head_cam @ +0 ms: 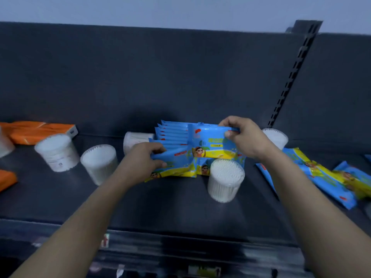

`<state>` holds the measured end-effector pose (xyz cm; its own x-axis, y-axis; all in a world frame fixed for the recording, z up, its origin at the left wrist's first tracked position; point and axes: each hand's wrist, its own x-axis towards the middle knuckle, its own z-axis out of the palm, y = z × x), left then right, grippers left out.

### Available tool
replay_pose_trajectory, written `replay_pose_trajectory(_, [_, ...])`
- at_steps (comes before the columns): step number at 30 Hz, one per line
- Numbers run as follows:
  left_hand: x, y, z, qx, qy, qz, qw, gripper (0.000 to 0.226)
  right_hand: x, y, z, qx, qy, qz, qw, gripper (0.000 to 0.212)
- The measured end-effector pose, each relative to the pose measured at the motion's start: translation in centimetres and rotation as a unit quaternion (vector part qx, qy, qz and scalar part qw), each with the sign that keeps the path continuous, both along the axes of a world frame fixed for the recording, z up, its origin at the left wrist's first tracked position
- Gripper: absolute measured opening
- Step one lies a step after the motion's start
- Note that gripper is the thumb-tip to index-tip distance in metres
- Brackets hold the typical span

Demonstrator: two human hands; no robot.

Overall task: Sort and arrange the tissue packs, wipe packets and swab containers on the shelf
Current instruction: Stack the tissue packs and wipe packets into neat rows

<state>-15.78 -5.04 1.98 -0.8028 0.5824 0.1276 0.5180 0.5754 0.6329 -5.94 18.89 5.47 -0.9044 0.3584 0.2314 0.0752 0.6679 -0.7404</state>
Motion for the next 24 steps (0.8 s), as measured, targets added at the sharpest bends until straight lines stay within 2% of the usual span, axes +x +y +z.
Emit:
replay_pose_trajectory(5, [-0.9, 1.0, -1.9, -0.035, 0.088, -0.005, 0.995, 0.031, 1.1, -0.2, -0.4, -0.010, 0.020, -0.066, 0.998, 0.026])
replay_pose_trajectory(9, [-1.1, 1.4, -2.8, -0.052, 0.096, -0.005, 0.994, 0.028, 1.1, -0.9, -0.9, -0.020, 0.035, -0.067, 0.997, 0.026])
replay_pose_trajectory(17, [-1.6, 1.3, -3.6, -0.029, 0.106, 0.013, 0.994, 0.037, 1.4, 0.1, -2.6, 0.063, -0.085, -0.056, 0.993, 0.036])
replay_pose_trajectory(22, [-1.0, 1.9, -3.7, -0.092, 0.152, 0.044, 0.983, 0.069, 2.2, 0.7, -3.2, 0.104, -0.142, -0.070, 0.982, 0.022])
replay_pose_trajectory(24, [-0.8, 2.1, -3.8, -0.124, 0.166, 0.048, 0.977, 0.075, 2.4, 1.0, -3.4, 0.118, -0.169, -0.075, 0.976, 0.022])
